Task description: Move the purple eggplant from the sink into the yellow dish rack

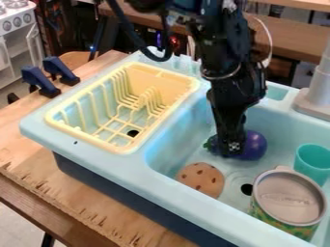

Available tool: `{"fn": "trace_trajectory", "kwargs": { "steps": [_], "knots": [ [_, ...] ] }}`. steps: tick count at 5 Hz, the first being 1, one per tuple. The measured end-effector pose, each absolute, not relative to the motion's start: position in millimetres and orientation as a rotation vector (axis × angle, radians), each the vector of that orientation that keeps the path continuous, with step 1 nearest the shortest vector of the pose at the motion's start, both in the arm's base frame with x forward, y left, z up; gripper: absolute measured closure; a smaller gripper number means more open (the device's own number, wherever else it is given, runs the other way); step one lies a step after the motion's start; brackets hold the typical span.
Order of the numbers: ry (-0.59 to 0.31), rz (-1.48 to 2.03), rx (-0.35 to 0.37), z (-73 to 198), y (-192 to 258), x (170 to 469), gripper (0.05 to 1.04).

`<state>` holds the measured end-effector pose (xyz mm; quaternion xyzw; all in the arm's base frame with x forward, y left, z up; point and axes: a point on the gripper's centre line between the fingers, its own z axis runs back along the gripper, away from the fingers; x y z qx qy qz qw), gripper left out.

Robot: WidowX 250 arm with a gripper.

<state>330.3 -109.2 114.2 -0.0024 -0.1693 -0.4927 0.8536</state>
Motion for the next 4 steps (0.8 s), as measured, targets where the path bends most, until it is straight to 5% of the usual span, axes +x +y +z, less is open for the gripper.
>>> {"fn": "trace_trajectory", "kwargs": {
  "steps": [2,4],
  "knots": [
    [-0.318,-1.046,-0.011,97,-119,342,0.077],
    [-0.305,-1.038,-0.007,95,-123,347,0.272]
  ]
}}
